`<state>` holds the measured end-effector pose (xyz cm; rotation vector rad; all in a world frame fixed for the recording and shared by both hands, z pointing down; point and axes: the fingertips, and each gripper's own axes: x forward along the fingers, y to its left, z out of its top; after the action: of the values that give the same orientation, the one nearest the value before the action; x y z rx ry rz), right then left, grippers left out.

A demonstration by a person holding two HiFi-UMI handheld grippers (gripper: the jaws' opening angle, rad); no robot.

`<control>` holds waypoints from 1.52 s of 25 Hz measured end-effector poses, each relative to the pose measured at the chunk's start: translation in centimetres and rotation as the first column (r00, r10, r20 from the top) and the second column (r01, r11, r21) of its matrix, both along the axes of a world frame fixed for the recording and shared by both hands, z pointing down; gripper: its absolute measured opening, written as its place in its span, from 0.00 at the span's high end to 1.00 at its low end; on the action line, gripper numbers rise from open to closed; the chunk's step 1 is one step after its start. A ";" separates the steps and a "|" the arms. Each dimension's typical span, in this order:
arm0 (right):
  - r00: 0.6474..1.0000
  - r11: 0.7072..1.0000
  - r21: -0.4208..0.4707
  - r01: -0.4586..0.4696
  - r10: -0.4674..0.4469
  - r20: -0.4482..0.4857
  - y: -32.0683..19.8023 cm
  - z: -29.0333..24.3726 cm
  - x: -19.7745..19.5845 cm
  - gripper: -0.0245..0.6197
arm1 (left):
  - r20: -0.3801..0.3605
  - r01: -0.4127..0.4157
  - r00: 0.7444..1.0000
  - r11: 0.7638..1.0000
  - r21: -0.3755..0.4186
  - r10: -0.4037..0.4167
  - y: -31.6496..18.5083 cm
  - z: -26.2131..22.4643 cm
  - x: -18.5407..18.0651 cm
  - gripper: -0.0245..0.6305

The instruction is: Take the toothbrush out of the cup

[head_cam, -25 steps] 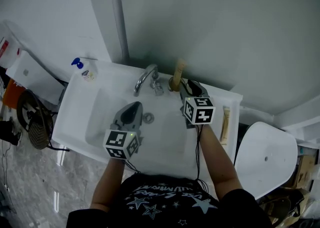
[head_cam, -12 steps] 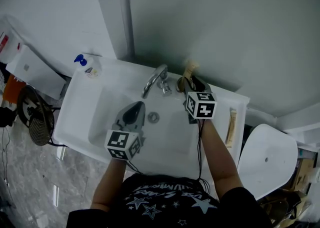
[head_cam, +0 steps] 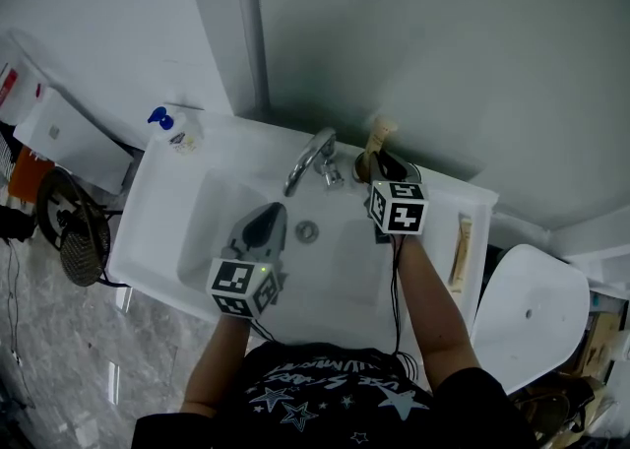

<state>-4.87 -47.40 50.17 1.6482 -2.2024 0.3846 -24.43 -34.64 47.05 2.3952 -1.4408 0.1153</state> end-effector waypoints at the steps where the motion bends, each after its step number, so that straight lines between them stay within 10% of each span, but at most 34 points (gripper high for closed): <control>1: 1.000 1.000 0.000 -0.001 0.001 -0.003 0.0 0.0 0.0 0.87 | -0.001 -0.001 1.000 1.000 -0.004 0.001 0.0 0.1 0.0 0.92; 38: 0.992 0.979 0.202 -0.027 0.001 0.128 3.9 -8.5 1.9 0.93 | 0.027 -0.022 0.999 0.999 0.035 0.021 2.9 -2.0 2.2 0.92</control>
<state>-2.94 -43.47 41.72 1.7903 -2.3941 0.2833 -22.22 -31.79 45.02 2.4469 -1.4414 0.1281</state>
